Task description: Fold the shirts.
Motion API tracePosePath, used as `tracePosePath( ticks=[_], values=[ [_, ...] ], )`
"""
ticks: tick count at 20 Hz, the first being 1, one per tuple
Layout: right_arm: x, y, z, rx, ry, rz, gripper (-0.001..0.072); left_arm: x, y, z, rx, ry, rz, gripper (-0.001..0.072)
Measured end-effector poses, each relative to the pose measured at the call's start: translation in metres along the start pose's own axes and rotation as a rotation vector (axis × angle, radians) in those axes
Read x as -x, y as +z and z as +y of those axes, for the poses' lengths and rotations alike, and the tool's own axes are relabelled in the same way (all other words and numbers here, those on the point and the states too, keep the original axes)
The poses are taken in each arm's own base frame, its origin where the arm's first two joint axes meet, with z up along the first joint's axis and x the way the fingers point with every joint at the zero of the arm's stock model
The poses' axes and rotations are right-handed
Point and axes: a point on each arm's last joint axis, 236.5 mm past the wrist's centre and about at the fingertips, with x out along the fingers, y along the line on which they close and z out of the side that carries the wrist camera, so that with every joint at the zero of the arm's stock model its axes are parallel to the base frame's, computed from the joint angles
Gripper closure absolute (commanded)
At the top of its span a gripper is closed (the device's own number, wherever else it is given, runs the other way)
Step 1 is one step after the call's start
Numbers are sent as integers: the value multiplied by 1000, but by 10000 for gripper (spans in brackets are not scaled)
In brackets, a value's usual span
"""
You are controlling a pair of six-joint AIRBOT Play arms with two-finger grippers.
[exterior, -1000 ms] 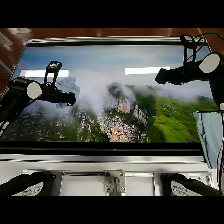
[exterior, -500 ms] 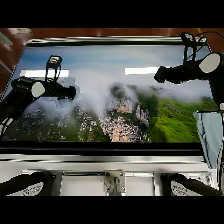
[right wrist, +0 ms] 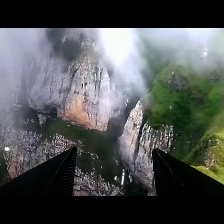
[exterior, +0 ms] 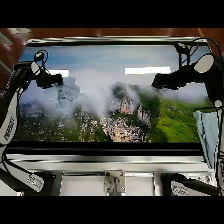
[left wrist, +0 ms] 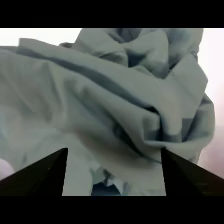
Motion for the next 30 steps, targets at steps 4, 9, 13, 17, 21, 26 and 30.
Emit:
tracePosePath(
  ticks=[4, 9, 13, 17, 21, 26, 30],
  values=[
    [-5, -19, 2, -3, 15, 88, 121, -44, -15, 2, 68, -34, 86, 522],
    [-6, -27, 4, -7, 28, 124, 121, -31, -17, -10, 3, -69, 118, 666],
    [-7, -13, 7, -14, 41, 62, 121, 64, -3, -66, -223, -165, 26, 665],
    [6, -27, 16, 33, 65, 109, 121, 183, -44, -136, -456, -272, -19, 666],
    [32, -56, 27, 87, 88, 202, 121, 243, -118, -203, -611, -384, 5, 665],
    [68, -90, 39, 129, 107, 297, 121, 220, -219, -288, -758, -501, 72, 665],
    [82, -104, 38, 140, 92, 340, 121, 184, -273, -351, -730, -612, 105, 83]
  ],
)
